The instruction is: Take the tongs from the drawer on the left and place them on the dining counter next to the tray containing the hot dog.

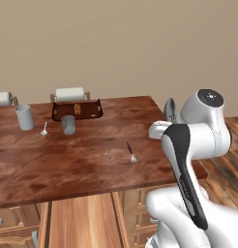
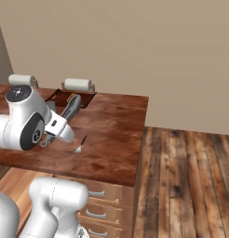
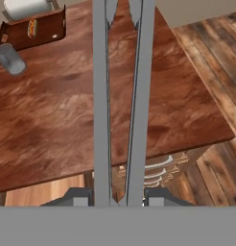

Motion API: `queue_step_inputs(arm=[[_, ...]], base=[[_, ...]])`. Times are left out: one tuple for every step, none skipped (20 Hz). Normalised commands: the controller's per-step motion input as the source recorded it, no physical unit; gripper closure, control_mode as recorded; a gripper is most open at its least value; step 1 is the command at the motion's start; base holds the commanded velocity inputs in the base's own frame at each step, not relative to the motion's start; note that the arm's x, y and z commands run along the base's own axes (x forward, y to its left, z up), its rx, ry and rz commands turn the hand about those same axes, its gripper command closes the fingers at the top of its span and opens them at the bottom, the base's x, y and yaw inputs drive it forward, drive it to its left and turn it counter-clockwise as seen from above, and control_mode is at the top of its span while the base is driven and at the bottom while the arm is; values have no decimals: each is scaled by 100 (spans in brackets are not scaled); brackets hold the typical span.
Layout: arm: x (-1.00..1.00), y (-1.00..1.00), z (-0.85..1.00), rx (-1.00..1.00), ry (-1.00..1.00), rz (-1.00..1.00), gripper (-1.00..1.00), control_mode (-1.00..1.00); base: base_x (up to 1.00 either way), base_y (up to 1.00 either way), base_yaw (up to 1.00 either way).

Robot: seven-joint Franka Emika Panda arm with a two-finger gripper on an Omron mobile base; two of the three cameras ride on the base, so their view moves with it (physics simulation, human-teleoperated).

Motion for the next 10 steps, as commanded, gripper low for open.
queue_step_inputs(arm=[[0, -2, 0, 0, 0, 8, 100, -100], [0, -4, 0, 0, 0, 9, 100, -100], [4, -4, 0, 0, 0, 10, 100, -100], [4, -5, 0, 0, 0, 10, 100, -100], [1, -7, 0, 0, 0, 9, 100, -100], [0, -9, 0, 0, 0, 7, 100, -100], [0, -7, 0, 0, 0, 5, 100, -100], [0, -9, 0, 0, 0, 2, 100, -100], [0, -12, 0, 0, 0, 0, 100, -100], [0, -13, 0, 0, 0, 0, 100, -100]], base=[[0, 0, 0], [0, 0, 0], [0, 0, 0], [0, 0, 0], [0, 0, 0], [0, 0, 0], [0, 0, 0], [0, 0, 0], [0, 0, 0], [0, 0, 0]])
